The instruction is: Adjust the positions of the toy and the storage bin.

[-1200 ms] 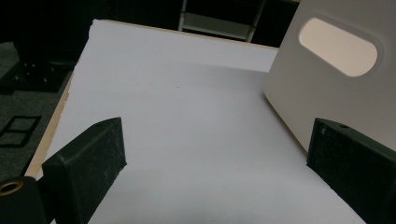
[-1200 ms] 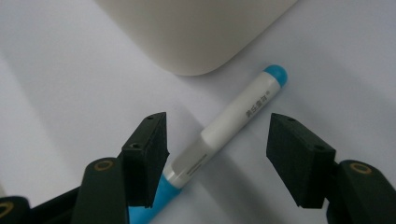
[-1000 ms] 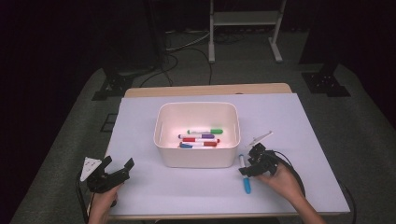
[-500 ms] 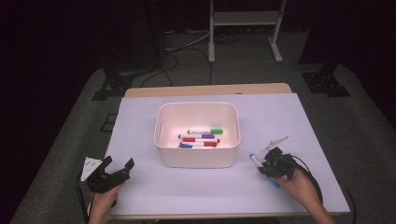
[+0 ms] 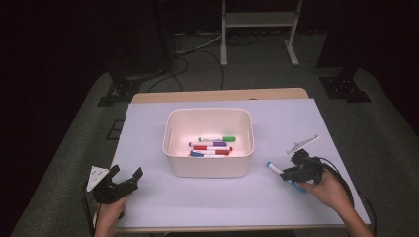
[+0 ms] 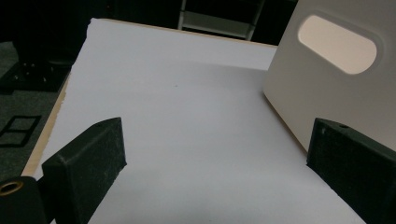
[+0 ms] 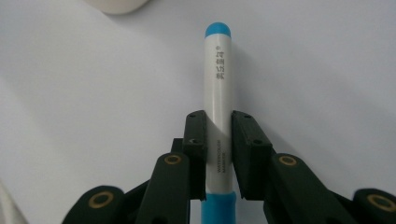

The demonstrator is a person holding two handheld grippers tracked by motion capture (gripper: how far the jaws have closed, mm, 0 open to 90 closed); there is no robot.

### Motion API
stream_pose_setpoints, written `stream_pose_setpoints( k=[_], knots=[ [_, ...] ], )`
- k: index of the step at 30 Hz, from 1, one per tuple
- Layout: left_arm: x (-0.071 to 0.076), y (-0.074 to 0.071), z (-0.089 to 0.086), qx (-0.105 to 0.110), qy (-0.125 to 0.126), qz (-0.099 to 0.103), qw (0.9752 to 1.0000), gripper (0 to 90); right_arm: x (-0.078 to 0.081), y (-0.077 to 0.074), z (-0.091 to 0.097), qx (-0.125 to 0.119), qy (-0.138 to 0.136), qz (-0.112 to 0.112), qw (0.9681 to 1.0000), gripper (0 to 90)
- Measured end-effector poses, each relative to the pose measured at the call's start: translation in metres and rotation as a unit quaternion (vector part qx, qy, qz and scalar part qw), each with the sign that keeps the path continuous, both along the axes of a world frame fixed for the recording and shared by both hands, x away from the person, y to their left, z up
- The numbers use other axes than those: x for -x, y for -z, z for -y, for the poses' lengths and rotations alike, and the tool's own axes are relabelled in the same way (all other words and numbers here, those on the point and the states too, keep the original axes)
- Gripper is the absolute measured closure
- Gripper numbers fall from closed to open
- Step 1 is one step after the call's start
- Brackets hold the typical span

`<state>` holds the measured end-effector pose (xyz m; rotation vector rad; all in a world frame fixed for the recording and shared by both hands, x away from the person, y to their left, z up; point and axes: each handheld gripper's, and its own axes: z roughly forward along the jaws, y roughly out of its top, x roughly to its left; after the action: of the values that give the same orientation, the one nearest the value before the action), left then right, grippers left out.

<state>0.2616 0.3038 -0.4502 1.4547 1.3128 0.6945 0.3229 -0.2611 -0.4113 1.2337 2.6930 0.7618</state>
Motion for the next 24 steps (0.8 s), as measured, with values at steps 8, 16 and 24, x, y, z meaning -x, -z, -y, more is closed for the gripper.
stream_pose_setpoints(
  k=[8,16,24],
  knots=[
    [0.000,0.000,0.000,-0.002,0.001,0.000,1.0000,3.1,-0.001,-0.040,0.011,-0.036,-0.004,0.015,0.9992,75.6],
    [-0.001,0.001,0.001,-0.005,0.002,-0.001,1.0000,3.1,-0.004,-0.081,0.013,-0.053,-0.021,0.031,0.9979,75.6],
    [-0.001,0.001,0.001,-0.006,0.002,-0.003,1.0000,3.1,-0.004,-0.114,0.007,-0.054,-0.035,0.046,0.9969,75.6]
  ],
)
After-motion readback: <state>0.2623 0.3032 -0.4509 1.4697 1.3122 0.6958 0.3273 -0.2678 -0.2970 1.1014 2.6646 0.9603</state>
